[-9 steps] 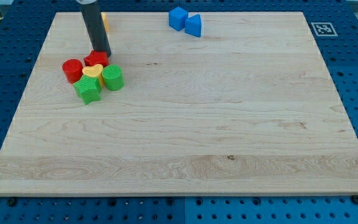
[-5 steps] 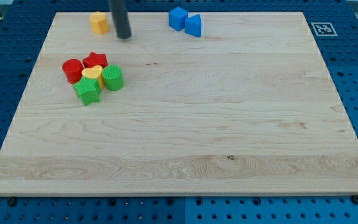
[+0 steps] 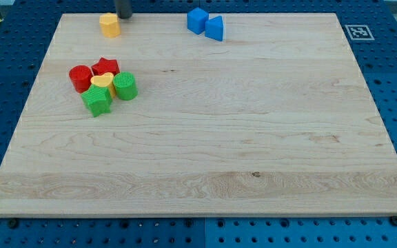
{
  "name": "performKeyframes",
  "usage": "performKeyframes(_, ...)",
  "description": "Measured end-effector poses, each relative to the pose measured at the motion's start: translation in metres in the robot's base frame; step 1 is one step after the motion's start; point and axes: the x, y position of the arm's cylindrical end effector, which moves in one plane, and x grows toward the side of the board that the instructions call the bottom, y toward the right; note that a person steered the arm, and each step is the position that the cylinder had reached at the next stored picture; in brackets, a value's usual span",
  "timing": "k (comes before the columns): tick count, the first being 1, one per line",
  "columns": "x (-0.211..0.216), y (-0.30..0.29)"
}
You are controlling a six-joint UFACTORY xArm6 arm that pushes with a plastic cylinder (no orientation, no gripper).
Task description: Place the yellow hexagon above the red circle
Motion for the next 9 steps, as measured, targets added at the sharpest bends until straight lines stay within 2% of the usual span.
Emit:
performKeyframes(5,0.042,-0.012)
performKeyframes(9,0.056,-0.031)
